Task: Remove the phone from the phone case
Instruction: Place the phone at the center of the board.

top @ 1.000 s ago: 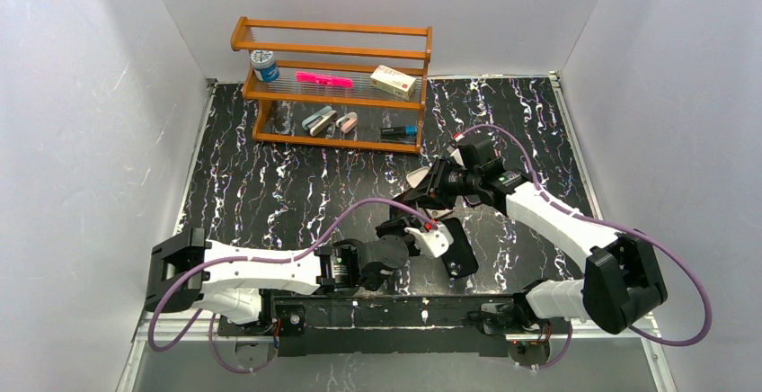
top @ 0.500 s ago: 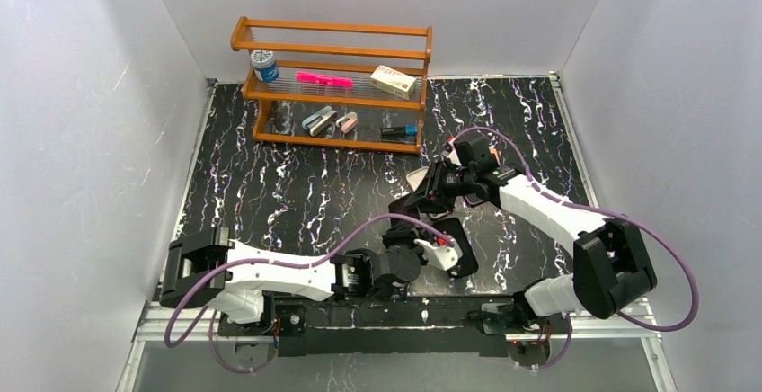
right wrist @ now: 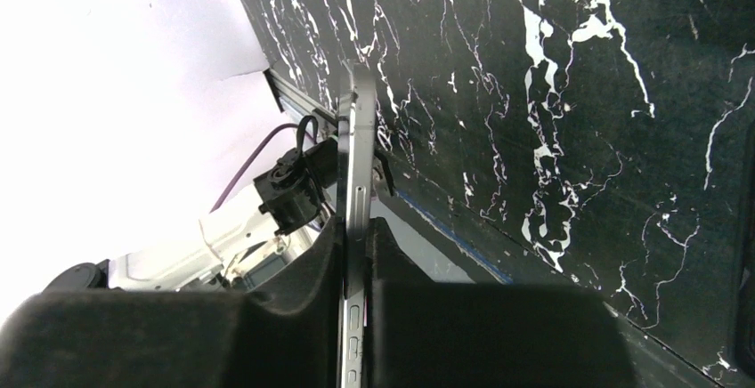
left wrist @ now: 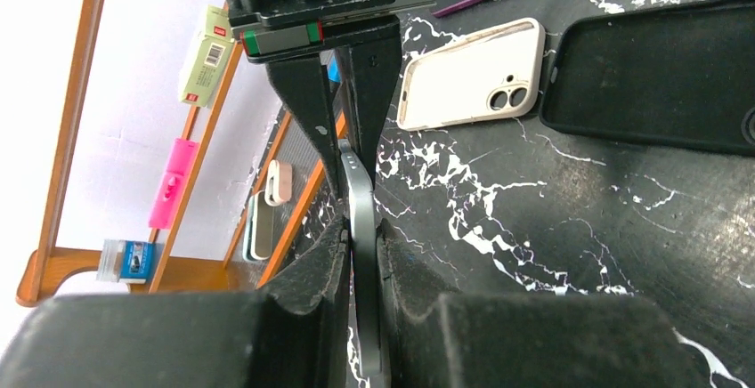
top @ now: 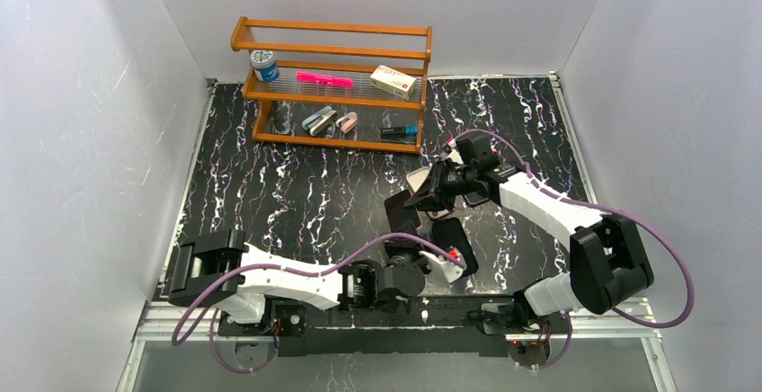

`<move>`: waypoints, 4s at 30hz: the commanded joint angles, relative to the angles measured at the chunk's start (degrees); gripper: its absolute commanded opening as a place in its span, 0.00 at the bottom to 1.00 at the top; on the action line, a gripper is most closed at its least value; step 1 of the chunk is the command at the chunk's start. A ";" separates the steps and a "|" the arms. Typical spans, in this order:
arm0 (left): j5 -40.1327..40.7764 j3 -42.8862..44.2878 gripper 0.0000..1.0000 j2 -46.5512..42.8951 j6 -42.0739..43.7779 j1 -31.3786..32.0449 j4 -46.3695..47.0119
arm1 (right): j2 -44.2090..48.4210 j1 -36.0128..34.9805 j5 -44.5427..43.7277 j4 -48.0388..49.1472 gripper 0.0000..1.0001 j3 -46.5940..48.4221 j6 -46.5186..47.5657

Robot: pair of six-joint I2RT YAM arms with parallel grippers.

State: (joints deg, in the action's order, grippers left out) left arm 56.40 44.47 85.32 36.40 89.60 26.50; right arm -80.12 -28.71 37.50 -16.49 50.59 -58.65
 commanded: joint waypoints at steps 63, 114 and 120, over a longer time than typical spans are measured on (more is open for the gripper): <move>6.85 3.87 0.98 -26.94 -50.16 -24.04 -29.65 | -2.92 21.46 -21.20 -34.38 0.09 9.11 78.98; 8.24 1.53 0.98 -26.69 -54.74 -28.45 -28.52 | 5.07 28.15 -33.10 -11.66 0.78 2.54 69.08; 0.92 2.16 0.98 -23.95 -65.36 -38.89 -32.71 | 18.63 28.16 -44.32 -4.13 0.89 -1.61 62.82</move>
State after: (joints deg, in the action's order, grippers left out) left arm 61.01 46.09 60.40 -18.63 56.47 -2.94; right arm -69.06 -0.75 1.54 -27.77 51.20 9.85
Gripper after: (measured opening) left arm 0.981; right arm 0.852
